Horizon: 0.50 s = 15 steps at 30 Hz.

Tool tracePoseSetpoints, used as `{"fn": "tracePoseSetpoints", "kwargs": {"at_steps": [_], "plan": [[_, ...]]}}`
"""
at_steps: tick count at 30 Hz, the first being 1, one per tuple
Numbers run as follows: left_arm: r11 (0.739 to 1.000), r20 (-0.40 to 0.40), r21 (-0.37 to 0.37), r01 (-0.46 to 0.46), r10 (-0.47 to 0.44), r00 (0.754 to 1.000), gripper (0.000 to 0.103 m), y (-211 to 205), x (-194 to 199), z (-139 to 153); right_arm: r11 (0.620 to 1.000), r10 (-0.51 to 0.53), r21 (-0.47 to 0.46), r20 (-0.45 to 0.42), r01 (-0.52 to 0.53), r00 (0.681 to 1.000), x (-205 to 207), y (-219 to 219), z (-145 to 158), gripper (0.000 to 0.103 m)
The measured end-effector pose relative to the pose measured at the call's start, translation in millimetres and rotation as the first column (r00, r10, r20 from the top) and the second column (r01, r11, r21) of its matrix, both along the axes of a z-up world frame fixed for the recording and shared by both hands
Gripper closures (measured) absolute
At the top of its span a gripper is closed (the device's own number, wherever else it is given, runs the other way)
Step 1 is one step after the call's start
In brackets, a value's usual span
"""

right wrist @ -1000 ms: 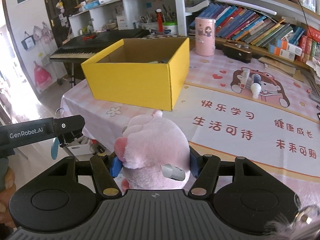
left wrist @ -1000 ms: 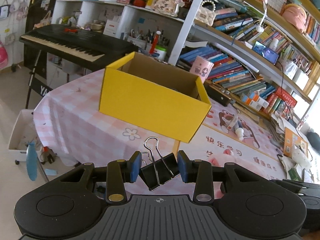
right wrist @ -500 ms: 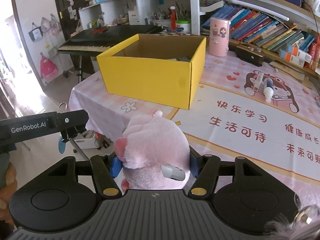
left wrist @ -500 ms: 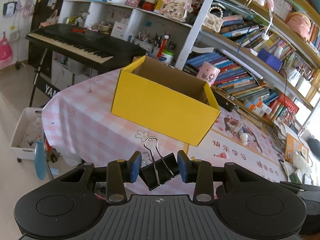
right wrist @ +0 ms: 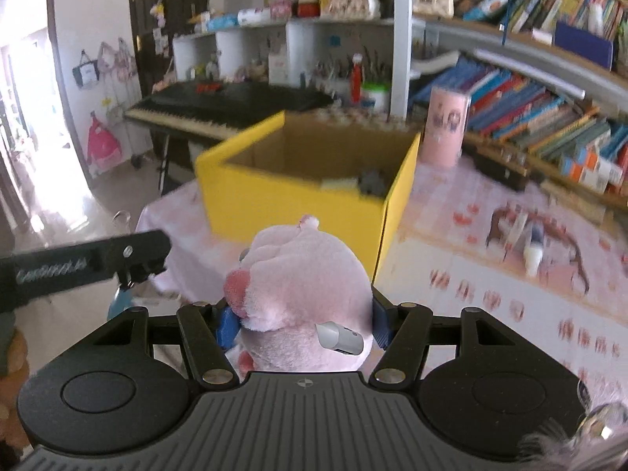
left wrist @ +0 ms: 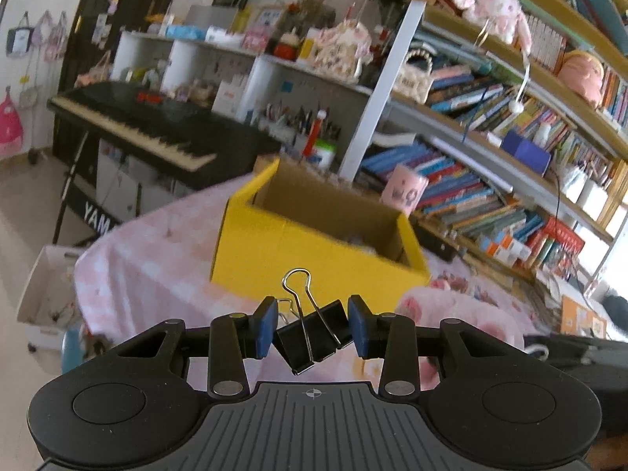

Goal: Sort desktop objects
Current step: 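Lift the pig plush and binder clip and carry both toward the yellow box, then lower both tools into the yellow box and open them, releasing plush and clip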

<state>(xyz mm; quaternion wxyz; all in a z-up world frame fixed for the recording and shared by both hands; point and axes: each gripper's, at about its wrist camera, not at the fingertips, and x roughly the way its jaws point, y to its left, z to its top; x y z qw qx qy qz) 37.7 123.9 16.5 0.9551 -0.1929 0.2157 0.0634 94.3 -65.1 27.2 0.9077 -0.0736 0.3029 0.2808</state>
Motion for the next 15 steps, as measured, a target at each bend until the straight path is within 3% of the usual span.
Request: {"fn": "tracePoseSetpoints", "kwargs": {"at_steps": [8, 15], "plan": [[0.998, 0.097, 0.056, -0.026, 0.021, 0.995, 0.066, 7.1, 51.2, 27.2, 0.998, 0.015, 0.054, 0.094, -0.02, 0.995, 62.4, 14.9, 33.8, 0.043], [0.994, 0.1, 0.096, -0.056, 0.046, 0.994, 0.066, 8.3, 95.1, 28.7, 0.997, 0.053, 0.056, 0.111, -0.06, 0.992, 107.6, 27.6, 39.0, 0.043]]}}
